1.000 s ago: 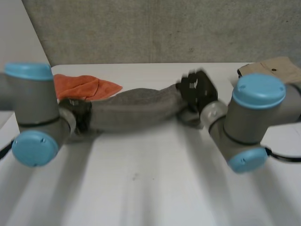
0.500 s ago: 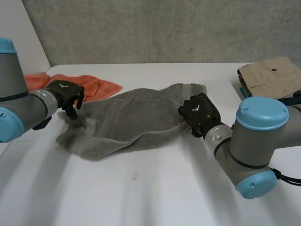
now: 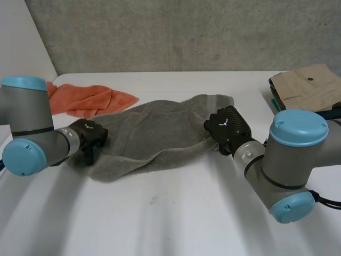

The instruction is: Fold the laundry.

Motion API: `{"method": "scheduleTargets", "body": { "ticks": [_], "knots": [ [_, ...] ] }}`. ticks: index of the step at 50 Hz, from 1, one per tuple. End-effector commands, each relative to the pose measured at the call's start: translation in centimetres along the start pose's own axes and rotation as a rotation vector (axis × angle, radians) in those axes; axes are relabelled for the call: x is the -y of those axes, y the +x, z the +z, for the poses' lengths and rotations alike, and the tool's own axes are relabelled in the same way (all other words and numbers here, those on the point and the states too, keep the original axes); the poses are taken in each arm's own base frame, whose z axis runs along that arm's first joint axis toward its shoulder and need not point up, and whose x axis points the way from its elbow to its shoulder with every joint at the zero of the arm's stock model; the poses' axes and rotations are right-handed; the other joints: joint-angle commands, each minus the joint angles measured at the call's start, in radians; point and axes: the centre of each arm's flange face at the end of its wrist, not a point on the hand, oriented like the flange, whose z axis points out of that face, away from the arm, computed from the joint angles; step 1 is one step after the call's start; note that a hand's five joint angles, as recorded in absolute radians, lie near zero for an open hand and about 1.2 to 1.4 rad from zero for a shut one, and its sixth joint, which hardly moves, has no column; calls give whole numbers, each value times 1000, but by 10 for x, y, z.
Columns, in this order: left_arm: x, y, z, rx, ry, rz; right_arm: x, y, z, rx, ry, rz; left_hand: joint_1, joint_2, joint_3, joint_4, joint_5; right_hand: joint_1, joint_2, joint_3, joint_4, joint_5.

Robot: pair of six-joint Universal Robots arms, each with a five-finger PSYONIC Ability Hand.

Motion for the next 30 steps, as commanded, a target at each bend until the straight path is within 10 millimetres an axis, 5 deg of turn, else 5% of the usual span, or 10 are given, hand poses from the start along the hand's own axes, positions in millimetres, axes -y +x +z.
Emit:
{"method": "scheduleTargets", "body": {
  "ticks": [1, 7, 12, 19, 25, 28, 30],
  "knots": [
    [-4, 0, 5, 6, -9, 33, 0, 0, 0, 0, -1, 0, 36, 34, 30, 41, 41, 259, 218, 210, 201, 214],
    [-7, 1, 6, 6, -22, 49, 0, 0, 0, 1, 0, 0, 56, 54, 51, 61, 61, 259, 218, 210, 201, 214],
    [-7, -4, 6, 41, -31, 48, 1, 0, 0, 3, 2, 0, 812, 810, 807, 817, 817, 259, 218, 210, 201, 214],
    [7, -12, -8, 99, -11, 16, 4, -1, -3, 7, 2, 3, 813, 812, 808, 818, 819, 259, 218, 210, 201, 214],
    [37, -25, -48, 161, 98, -41, 19, 7, -12, 7, 22, 20, 813, 812, 808, 818, 819, 259, 218, 210, 201, 214],
    [48, -29, -70, 189, 136, -58, 25, 14, -13, 35, 23, 52, 813, 812, 808, 818, 819, -713, -755, -763, -772, -758],
    [55, -35, -84, 215, 163, -70, 26, 27, -11, 58, 5, 82, 813, 812, 808, 818, 819, -889, -930, -938, -947, -934]
  ]
}}
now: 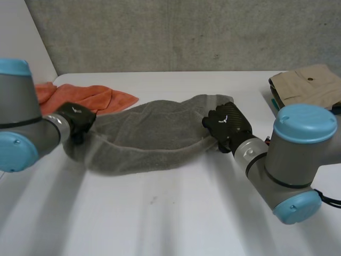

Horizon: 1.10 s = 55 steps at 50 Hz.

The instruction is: Fold the laundry.

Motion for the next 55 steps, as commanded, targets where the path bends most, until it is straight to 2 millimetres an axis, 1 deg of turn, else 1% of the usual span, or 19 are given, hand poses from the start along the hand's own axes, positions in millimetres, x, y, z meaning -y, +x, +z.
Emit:
{"method": "scheduleTargets", "body": {
  "ticks": [1, 3, 4, 6, 7, 11, 15, 19, 22, 25, 29, 32, 36, 39, 43, 45, 51, 53, 55],
  "knots": [
    [33, -22, -49, 74, 108, -52, 11, 29, 0, 53, -20, 77, 228, 205, 211, 199, 240, -676, -708, -740, -754, -737],
    [38, -27, -58, 90, 127, -60, 12, 42, 2, 68, -44, 100, 228, 205, 211, 199, 240, -676, -708, -740, -754, -737],
    [43, -30, -66, 101, 150, -65, 13, 55, 4, 83, -71, 124, 228, 205, 211, 199, 240, -670, -703, -734, -749, -731],
    [48, -32, -74, 105, 174, -69, 11, 66, 8, 100, -100, 148, 228, 205, 211, 199, 240, -658, -691, -723, -737, -719],
    [51, -34, -80, 107, 191, -71, 8, 76, 13, 115, -133, 174, 228, 205, 211, 199, 240, -623, -656, -688, -702, -684],
    [57, -41, -91, 119, 229, -83, -1, 95, 24, 135, -206, 241, 228, 205, 211, 199, 240, -462, -495, -527, -541, -523],
    [60, -47, -95, 134, 247, -107, -16, 106, 33, 136, -276, 321, 228, 205, 211, 199, 240, -353, -386, -418, -432, -414],
    [62, -53, -98, 146, 261, -146, -31, 108, 41, 131, -299, 371, 228, 205, 211, 199, 240, -297, -330, -362, -376, -358],
    [65, -54, -101, 148, 272, -166, -39, 106, 44, 138, -309, 398, 228, 205, 211, 199, 240, -291, -324, -356, -370, -352],
    [69, -56, -106, 151, 295, -190, -49, 94, 46, 167, -335, 452, 228, 205, 211, 199, 240, -294, -327, -359, -373, -355],
    [73, -59, -109, 158, 312, -198, -50, 76, 46, 199, -323, 457, 228, 205, 211, 199, 240, -341, -374, -405, -419, -402],
    [77, -63, -113, 170, 328, -200, -43, 71, 46, 164, -275, 422, 228, 205, 211, 199, 240, -467, -500, -532, -546, -528],
    [78, -67, -115, 183, 335, -200, -31, 71, 43, 99, -257, 410, 228, 205, 211, 199, 240, -479, -512, -544, -558, -540],
    [77, -70, -115, 191, 334, -202, -20, 62, 39, 84, -257, 414, 228, 205, 211, 199, 240, -479, -512, -544, -558, -540],
    [76, -72, -114, 194, 331, -204, -15, 49, 38, 97, -264, 406, 228, 205, 211, 199, 240, -485, -518, -549, -563, -546],
    [75, -72, -113, 191, 329, -206, -15, 44, 39, 100, -264, 401, 228, 205, 211, 199, 240, -479, -512, -544, -558, -540],
    [71, -73, -111, 186, 320, -212, -26, 19, 49, 104, -299, 394, 228, 205, 211, 199, 240, -444, -477, -508, -523, -505],
    [70, -73, -110, 184, 314, -215, -30, 14, 52, 99, -311, 391, 228, 205, 211, 199, 240, -394, -427, -459, -473, -455],
    [68, -74, -109, 184, 307, -219, -35, 13, 57, 62, -322, 389, 228, 205, 211, 199, 240, -198, -231, -263, -277, -259]
  ]
}}
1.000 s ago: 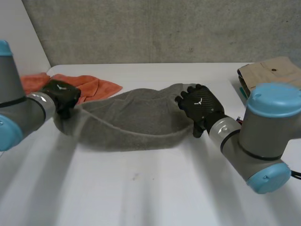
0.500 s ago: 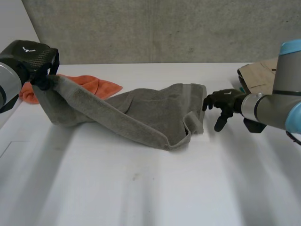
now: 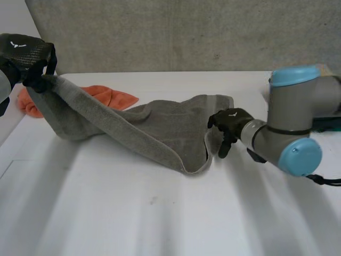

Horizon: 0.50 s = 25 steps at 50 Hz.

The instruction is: Fold the laundry.

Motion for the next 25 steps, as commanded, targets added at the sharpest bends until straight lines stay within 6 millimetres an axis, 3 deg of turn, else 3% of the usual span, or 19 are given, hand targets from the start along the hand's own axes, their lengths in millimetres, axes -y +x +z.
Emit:
{"method": "scheduleTargets", "body": {
  "ticks": [1, 3, 9, 10, 12, 15, 18, 20, 25],
  "knots": [
    [-5, -2, 1, 1, -15, -8, -14, -6, 19, -61, -26, 4, 228, 201, 207, 199, 240, 417, 421, 415, 427, 449],
    [-9, -4, 1, 4, -27, -11, -11, 2, 19, -112, -14, 26, 228, 201, 207, 199, 240, 947, 951, 945, 957, 979],
    [-16, -6, -5, -3, -58, -13, 12, 16, -7, -126, 54, 16, 228, 201, 207, 199, 240, 950, 954, 948, 960, 982],
    [-17, -6, -9, -8, -69, -11, 27, 27, -26, -127, 90, -52, 228, 201, 207, 199, 240, 950, 954, 948, 960, 982],
    [-20, -6, -14, -17, -91, -2, 35, 36, -47, -119, 90, -163, 228, 201, 207, 199, 240, 950, 954, 948, 960, 982],
    [-34, -2, -34, -72, -214, 45, 17, 49, -98, -47, -95, -454, 228, 201, 207, 199, 240, 950, 954, 948, 960, 982],
    [-52, 5, -53, -168, -363, 110, -5, 53, -135, 40, -268, -645, 228, 201, 207, 199, 240, 950, 954, 948, 960, 982],
    [-66, 14, -66, -264, -466, 157, -10, 55, -147, 44, -291, -731, 228, 201, 207, 199, 240, 950, 954, 948, 960, 982],
    [-84, 28, -81, -426, -563, 229, -12, 58, -143, 3, -265, -677, 228, 201, 207, 199, 240, 950, 954, 948, 960, 982]
  ]
}}
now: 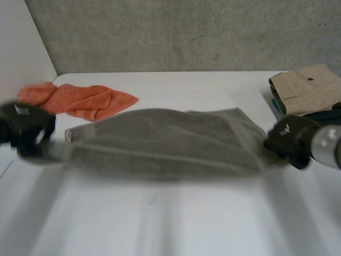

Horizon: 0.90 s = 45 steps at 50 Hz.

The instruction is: Fold the laundry.

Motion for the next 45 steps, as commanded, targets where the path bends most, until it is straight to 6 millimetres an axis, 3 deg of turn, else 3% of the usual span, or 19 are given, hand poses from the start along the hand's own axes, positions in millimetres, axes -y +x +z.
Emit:
{"method": "scheduleTargets", "body": {
  "ticks": [1, 7, 12, 16, 17, 20, 21, 24, 25, 28, 29, 33, 36, 39, 45],
  "knots": [
    [-29, 24, -3, -202, -145, 148, -13, 1, -3, -23, -30, -20, 228, 201, 205, 198, 240, 252, 215, 213, 203, 214],
    [-31, 14, 33, -158, -137, 159, -16, 18, 27, -75, -17, 4, 228, 201, 205, 198, 240, 252, 215, 213, 203, 214],
    [-18, 4, 69, -101, -109, 151, -8, 27, 58, -117, -20, 77, 228, 201, 205, 198, 240, 252, 215, 213, 203, 214],
    [5, -11, 100, -32, -26, 154, 6, 48, 82, -223, 23, 127, 228, 201, 205, 198, 240, 252, 215, 213, 203, 214],
    [20, -20, 110, 10, 26, 153, 18, 61, 90, -290, 72, 140, 228, 201, 205, 198, 240, 252, 215, 213, 203, 214],
    [47, -38, 120, 95, 128, 141, 39, 87, 97, -420, 164, 166, 228, 201, 205, 198, 240, 252, 215, 213, 203, 214],
    [70, -51, 120, 155, 216, 120, 54, 110, 95, -530, 243, 187, 228, 201, 205, 198, 240, 252, 215, 213, 203, 214],
    [107, -74, 109, 253, 387, 66, 84, 146, 78, -714, 406, 230, 228, 201, 205, 198, 240, 252, 215, 213, 203, 214],
    [134, -89, 95, 319, 528, 22, 101, 167, 62, -827, 524, 271, 228, 201, 205, 198, 240, 252, 215, 213, 203, 214],
    [165, -109, 73, 404, 730, -52, 121, 192, 40, -964, 713, 332, 228, 201, 205, 198, 240, 252, 215, 213, 203, 214],
    [181, -120, 56, 450, 858, -98, 132, 205, 24, -1041, 841, 363, 228, 201, 205, 198, 240, 252, 215, 213, 203, 214],
    [206, -142, 32, 532, 1134, -209, 147, 219, -4, -1165, 1065, 407, 228, 201, 205, 198, 240, 252, 215, 213, 203, 214],
    [209, -154, 29, 590, 1257, -274, 148, 221, -13, -1221, 1119, 391, 228, 201, 205, 198, 240, 252, 215, 213, 203, 214],
    [202, -159, 36, 622, 1245, -292, 145, 219, -10, -1219, 1103, 386, 228, 201, 205, 198, 240, 252, 215, 213, 203, 214],
    [171, -153, 73, 563, 1092, -343, 131, 206, 20, -1131, 1003, 404, 228, 201, 205, 198, 240, 252, 215, 213, 203, 214]
  ]
}}
